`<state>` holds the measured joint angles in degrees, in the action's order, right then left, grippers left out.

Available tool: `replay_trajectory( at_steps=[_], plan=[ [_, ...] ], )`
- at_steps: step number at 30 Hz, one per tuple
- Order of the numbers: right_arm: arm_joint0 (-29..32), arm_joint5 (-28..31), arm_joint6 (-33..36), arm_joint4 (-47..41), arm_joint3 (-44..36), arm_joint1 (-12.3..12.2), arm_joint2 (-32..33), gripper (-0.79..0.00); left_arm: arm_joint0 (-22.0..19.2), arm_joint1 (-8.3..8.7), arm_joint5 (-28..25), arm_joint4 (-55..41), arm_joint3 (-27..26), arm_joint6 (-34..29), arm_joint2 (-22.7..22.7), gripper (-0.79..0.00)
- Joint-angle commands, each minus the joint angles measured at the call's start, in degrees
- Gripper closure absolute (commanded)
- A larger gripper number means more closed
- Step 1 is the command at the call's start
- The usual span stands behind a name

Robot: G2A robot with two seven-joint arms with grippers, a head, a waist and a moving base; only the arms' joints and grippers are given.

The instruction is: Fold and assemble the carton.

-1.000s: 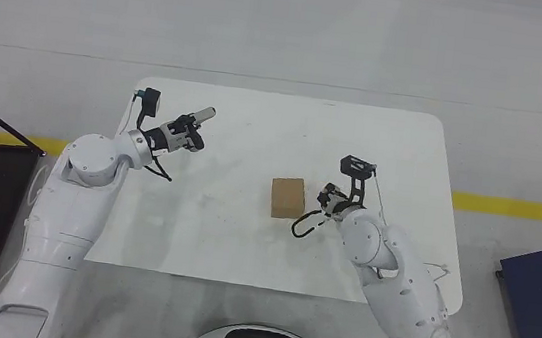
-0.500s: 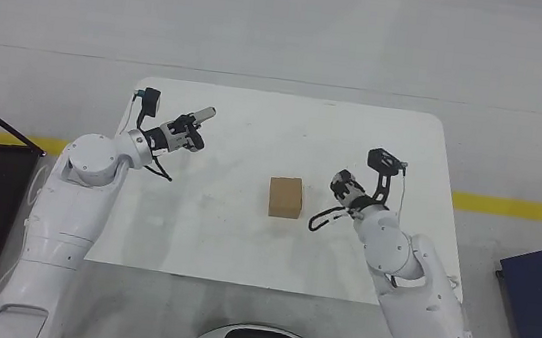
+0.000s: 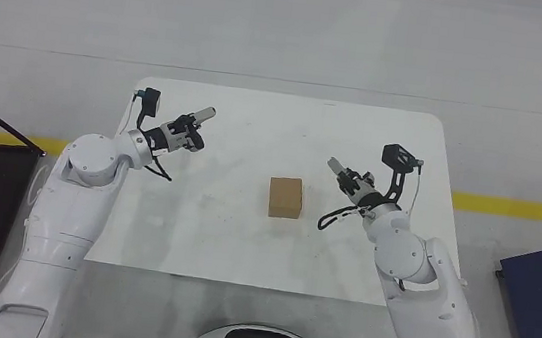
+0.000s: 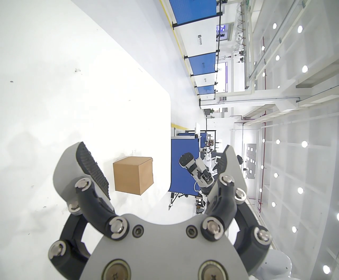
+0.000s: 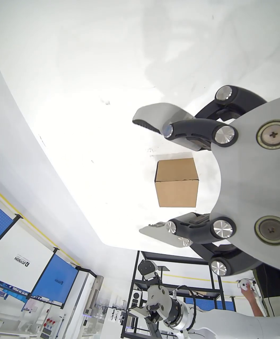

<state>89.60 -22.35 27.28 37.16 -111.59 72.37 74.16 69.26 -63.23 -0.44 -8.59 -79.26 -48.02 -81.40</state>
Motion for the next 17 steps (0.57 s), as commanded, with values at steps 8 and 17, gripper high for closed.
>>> replay_trajectory(
  at_steps=[8, 17],
  plan=[
    [0.0, 0.0, 0.0, 0.0, 0.0, 0.0, 0.0, -0.785, 0.0, 0.0, 0.0, 0.0, 0.0, 0.0, 0.0, -0.785],
    [0.0, 0.0, 0.0, 0.0, 0.0, 0.0, 0.0, -0.785, 0.0, 0.0, 0.0, 0.0, 0.0, 0.0, 0.0, -0.785]
  ],
)
